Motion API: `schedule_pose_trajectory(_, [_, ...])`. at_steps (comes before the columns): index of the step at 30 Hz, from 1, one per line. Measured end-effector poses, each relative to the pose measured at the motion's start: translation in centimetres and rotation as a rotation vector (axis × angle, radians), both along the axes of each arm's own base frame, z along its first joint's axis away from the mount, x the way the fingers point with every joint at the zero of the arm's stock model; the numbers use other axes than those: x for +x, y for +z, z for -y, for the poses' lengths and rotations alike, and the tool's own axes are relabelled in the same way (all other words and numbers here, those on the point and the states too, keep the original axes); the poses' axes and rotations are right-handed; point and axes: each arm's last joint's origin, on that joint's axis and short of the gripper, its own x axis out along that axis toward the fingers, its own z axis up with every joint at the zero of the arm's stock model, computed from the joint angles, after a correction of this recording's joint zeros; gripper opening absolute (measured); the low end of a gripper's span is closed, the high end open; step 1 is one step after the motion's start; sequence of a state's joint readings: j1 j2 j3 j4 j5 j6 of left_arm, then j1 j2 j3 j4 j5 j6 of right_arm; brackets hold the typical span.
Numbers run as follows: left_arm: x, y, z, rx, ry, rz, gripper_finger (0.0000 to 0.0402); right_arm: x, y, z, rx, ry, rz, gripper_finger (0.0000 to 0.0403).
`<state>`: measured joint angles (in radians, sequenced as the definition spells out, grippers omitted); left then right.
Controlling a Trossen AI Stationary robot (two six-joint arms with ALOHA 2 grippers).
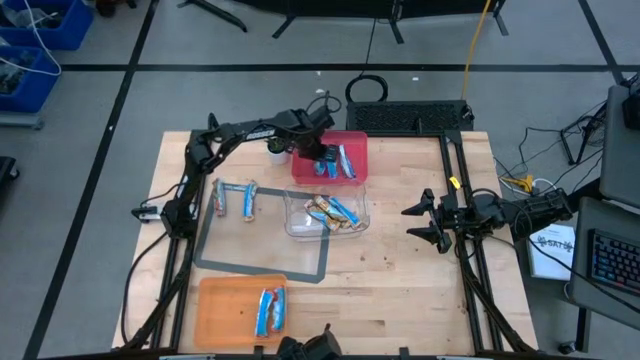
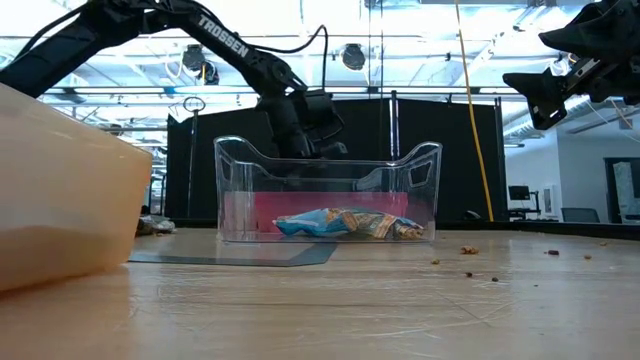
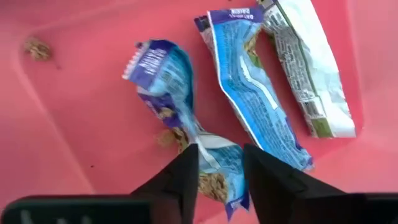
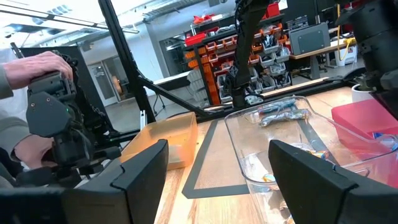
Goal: Pick and place Granola Bars by type
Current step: Put the yellow granola bar into the transparent bin
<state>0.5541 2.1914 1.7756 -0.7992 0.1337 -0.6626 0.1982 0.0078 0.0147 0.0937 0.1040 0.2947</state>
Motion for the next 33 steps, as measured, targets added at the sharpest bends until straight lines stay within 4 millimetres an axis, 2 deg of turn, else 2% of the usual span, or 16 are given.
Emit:
schedule_pose_trajectory(3, [-0.1,0.4,0.0,-0.03,-0.01,0.03,0.016,0.0,0.0,0.0,0.0,0.0,0.0,0.0267])
schedule_pose_trajectory(7, [-0.2,1.9,0.3,-0.045,-0.014,0.084,0.0202,0.0,0.0,0.0,0.0,0.0,0.0,0.0267])
schedule_pose_trajectory(13, [-1.8,6.5,1.2,0.029,-0.02,0.118,0.0232,0.0,0.0,0.0,0.0,0.001,0.0,0.0267])
schedule_pose_trajectory(17, [-3.9,9.6,2.7,0.059,-0.034,0.06,0.0234,0.0,0.0,0.0,0.0,0.0,-0.001,0.0267])
schedule_pose_trajectory(26, [-9.8,14.8,7.2,0.146,-0.011,-0.251,0.0234,0.0,0.0,0.0,0.0,0.0,0.0,0.0267])
schedule_pose_trajectory(30, [-11.8,16.1,9.0,0.184,0.037,-0.346,0.0235,0.0,0.0,0.0,0.0,0.001,0.0,0.0267])
schedule_pose_trajectory(33, [-13.3,16.2,10.1,0.18,0.094,-0.396,0.0235,0.0,0.0,0.0,0.0,0.0,0.0,0.0267])
